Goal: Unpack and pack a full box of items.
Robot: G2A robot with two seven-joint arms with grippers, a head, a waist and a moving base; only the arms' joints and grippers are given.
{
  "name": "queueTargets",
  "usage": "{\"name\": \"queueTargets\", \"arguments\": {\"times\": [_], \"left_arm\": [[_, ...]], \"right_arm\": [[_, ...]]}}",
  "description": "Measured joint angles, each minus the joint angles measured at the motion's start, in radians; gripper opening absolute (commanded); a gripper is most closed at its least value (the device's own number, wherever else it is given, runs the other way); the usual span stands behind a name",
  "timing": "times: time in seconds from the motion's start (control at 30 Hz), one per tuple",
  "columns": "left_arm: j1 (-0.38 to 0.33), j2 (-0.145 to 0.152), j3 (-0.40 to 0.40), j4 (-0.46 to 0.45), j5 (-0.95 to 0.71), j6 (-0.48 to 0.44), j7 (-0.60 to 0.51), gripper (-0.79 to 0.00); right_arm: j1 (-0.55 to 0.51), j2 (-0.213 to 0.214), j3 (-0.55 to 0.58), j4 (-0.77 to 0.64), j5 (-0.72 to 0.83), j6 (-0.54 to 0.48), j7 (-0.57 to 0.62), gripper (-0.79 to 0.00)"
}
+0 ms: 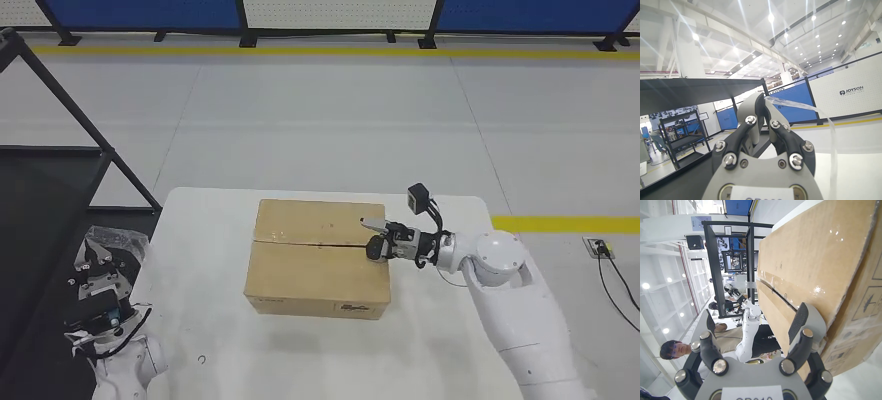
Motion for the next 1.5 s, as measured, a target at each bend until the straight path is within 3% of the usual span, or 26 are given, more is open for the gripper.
{"name": "queueTargets", "arguments": {"times": [0.47, 0.93, 1.13, 1.3, 1.5], "left_arm": [[0.006, -0.002, 0.010, -0.004, 0.014, 0.014, -0.016, -0.785], [-0.041, 0.006, 0.070, -0.121, 0.182, -0.048, -0.075, -0.785], [-0.069, 0.011, 0.117, -0.179, 0.314, -0.079, -0.120, -0.785], [-0.113, 0.010, 0.168, -0.225, 0.346, -0.149, -0.199, -0.785], [-0.172, 0.017, 0.162, -0.349, 0.320, -0.288, -0.361, -0.785]], "right_arm": [[0.026, 0.006, -0.051, 0.028, -0.027, -0.058, -0.013, 0.000], [0.027, 0.010, -0.088, -0.013, -0.039, -0.210, -0.050, 0.000], [0.038, 0.001, -0.137, -0.031, -0.145, -0.241, -0.209, 0.000], [0.032, -0.003, -0.168, -0.070, -0.319, -0.165, -0.447, 0.000], [0.032, -0.003, -0.167, -0.068, -0.290, -0.179, -0.391, 0.000]]}}
